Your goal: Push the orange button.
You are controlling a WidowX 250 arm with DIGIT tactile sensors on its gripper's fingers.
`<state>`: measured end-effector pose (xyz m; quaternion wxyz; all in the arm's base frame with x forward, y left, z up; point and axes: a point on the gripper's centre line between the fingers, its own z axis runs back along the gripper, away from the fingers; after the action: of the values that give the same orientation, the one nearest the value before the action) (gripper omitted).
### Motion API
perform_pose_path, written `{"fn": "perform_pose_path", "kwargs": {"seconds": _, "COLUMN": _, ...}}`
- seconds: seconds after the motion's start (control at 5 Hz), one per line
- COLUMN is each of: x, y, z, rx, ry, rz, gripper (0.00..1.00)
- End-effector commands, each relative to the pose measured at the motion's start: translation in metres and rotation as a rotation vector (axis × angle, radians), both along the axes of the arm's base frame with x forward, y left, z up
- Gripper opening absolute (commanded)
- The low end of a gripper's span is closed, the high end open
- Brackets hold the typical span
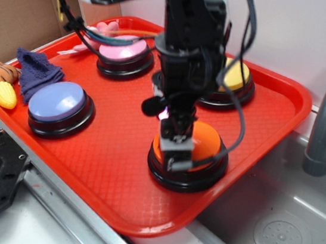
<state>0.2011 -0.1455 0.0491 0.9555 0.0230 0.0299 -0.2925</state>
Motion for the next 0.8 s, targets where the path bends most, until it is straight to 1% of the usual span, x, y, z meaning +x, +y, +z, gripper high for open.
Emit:
{"fn": "perform_pose_path", "kwargs": {"seconds": 0.0, "x": 0.000, "y": -0.010, "z": 0.022, "rx": -0.064, "ry": -0.092, "rz": -0.035, "gripper": 1.00}}
{"fn": "perform_pose_path", "kwargs": {"seconds": 0.2, "x": 0.019, "y": -0.007, "z": 0.050, "rx": -0.045, "ry": -0.130, "rz": -0.050, "gripper": 1.00}}
{"fn": "perform_pose_path", "kwargs": {"seconds": 0.4, "x": 0.018, "y": 0.004, "z": 0.083, "rx": 0.013, "ry": -0.064, "rz": 0.041, "gripper": 1.00}}
{"fn": "perform_pose_path", "kwargs": {"seconds": 0.6, "x": 0.013, "y": 0.009, "z": 0.089, "rx": -0.037, "ry": -0.060, "rz": 0.039, "gripper": 1.00}}
